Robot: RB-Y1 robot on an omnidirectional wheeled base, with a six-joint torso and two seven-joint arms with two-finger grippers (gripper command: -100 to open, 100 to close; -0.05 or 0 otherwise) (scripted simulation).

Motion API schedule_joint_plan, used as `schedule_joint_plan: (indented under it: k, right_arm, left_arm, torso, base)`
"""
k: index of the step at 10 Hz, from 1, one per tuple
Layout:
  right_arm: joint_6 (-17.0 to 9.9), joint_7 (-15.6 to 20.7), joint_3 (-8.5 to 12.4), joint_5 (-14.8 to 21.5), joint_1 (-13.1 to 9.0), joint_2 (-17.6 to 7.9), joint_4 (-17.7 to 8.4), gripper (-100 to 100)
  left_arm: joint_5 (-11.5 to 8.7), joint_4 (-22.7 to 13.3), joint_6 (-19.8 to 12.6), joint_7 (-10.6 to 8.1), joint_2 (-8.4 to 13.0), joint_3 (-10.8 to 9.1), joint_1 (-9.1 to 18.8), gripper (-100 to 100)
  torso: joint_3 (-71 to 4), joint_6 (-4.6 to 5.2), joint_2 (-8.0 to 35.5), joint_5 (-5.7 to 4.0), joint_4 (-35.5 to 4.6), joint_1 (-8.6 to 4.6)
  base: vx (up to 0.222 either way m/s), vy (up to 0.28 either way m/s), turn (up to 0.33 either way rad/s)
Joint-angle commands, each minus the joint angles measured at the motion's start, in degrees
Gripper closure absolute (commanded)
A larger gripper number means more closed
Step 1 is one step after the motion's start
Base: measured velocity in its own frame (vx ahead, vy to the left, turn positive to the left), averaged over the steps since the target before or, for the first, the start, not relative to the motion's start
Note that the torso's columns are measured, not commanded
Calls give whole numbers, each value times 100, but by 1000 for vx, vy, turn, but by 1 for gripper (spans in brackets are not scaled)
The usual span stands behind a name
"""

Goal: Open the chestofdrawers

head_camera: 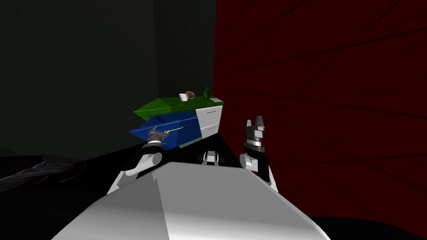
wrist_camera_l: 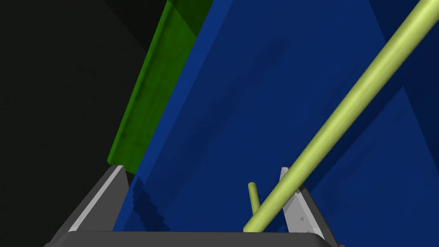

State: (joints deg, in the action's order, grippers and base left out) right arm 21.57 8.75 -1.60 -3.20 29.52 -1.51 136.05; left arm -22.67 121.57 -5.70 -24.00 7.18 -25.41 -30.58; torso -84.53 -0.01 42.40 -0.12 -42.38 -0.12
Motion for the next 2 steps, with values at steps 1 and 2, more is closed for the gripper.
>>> schedule_joint_plan:
  k: [1,2]
  right_arm:
    - [0,0,0,0,0,0,0,0]
    - [0,0,0,0,0,0,0,0]
  left_arm:
    - [0,-6,-5,1,-2,2,-3,0]
    - [1,-10,-9,1,-3,4,-6,0]
  torso:
    - [-2,0,-4,3,3,3]
    - [-3,0,-7,5,5,6]
  base:
    - [0,0,0]
    - [0,0,0]
